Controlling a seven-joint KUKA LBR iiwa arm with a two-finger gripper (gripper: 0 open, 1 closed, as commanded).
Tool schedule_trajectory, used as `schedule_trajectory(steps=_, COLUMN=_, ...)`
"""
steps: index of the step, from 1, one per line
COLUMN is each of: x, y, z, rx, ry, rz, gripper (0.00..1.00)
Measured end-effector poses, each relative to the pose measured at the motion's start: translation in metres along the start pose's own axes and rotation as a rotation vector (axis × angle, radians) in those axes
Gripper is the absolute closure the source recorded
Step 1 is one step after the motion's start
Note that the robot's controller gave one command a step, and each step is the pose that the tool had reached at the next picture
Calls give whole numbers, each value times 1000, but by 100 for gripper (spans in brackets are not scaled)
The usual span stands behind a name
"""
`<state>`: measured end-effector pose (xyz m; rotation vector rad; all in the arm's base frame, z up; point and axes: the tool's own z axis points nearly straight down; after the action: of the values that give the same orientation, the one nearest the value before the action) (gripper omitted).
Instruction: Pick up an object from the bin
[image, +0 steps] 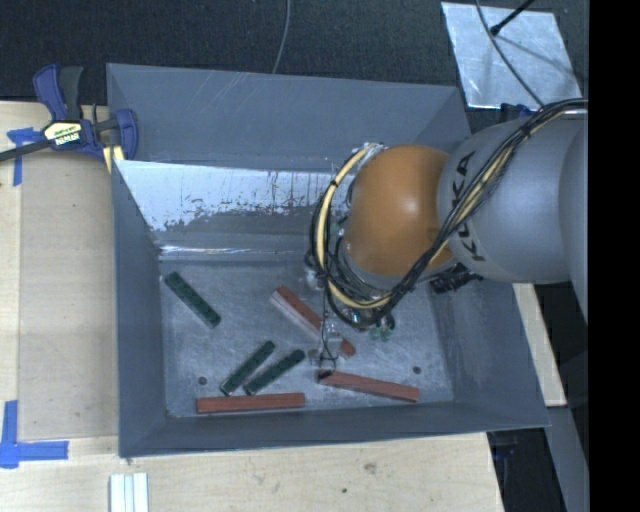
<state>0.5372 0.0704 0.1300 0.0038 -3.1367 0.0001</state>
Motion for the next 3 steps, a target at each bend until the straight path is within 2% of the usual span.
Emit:
schedule_trajectory(steps=1, x=-2, y=0, z=-4, rx=-1, ry=-8, rz=2, gripper=0)
schedule_trajectory(steps=2, x=-3, y=-20, z=27, rx=0, ry=-4, rz=178, gripper=0)
schedule_trajectory(steps=3, x=-19, y=-34, z=-10, rx=-1, ry=-9, rz=233, gripper=0)
